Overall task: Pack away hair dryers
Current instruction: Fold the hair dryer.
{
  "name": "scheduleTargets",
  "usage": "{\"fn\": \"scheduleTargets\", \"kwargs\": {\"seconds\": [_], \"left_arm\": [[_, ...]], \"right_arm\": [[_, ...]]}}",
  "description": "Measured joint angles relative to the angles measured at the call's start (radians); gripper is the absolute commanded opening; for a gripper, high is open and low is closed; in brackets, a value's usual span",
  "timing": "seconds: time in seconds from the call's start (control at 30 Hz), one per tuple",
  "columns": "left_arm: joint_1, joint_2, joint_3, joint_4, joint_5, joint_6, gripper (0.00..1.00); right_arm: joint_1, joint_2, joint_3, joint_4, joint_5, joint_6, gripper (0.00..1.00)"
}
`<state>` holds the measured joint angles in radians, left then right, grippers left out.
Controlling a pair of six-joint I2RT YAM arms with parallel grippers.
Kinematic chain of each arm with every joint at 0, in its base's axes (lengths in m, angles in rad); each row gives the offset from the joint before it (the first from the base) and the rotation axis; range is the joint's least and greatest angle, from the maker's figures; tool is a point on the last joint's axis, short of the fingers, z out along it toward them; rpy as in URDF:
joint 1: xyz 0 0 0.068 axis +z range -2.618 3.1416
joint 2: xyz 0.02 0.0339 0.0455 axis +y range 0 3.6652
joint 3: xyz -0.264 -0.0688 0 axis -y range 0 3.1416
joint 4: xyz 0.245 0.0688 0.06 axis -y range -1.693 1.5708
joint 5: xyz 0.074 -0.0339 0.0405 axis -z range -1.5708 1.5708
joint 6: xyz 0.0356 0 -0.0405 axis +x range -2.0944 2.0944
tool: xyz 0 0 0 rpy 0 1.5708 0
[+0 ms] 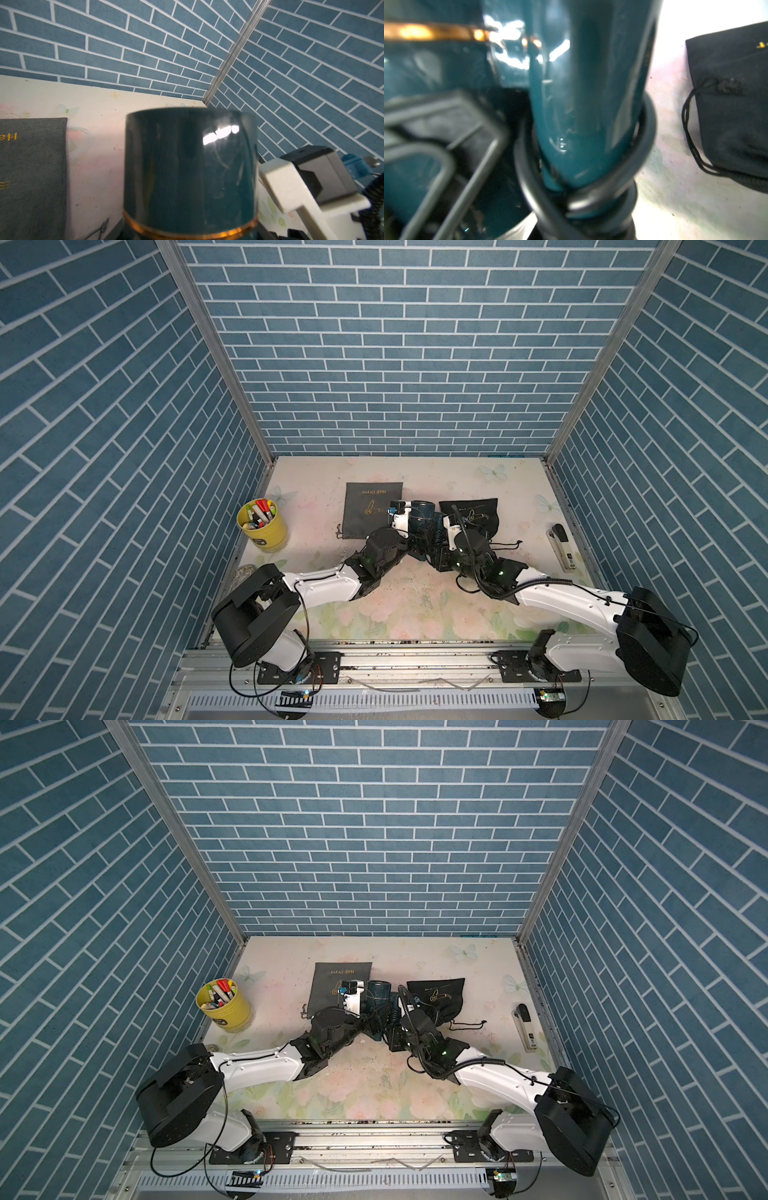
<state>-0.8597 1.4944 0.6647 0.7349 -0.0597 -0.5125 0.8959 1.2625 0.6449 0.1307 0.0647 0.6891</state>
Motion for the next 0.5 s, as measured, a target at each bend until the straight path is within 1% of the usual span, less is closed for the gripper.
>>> {"fn": "scheduleTargets", "kwargs": {"seconds": [0.07,0.2,0.3,0.5], "left_arm": [[0.000,-0.004,-0.003,-0.016,0.014,0.000,0.07],[0.000,-0.021,-0.019,-0.044,0.035,0.000,0.07],[0.005,-0.037,-0.022,-0.069,0.042,-0.001,0.07],[0.011,-0.060,-0.031,-0.074,0.058,-0.015,0.07]], "right_arm": [[0.011,0.000,0.000,-0.010,-0.020,-0.052,0.51],[0.024,-0.007,-0.001,-0.047,-0.060,-0.133,0.59],[0.023,-0.032,-0.002,-0.061,-0.078,-0.171,0.61],[0.008,-0.104,-0.011,-0.086,-0.090,-0.194,0.63]]}}
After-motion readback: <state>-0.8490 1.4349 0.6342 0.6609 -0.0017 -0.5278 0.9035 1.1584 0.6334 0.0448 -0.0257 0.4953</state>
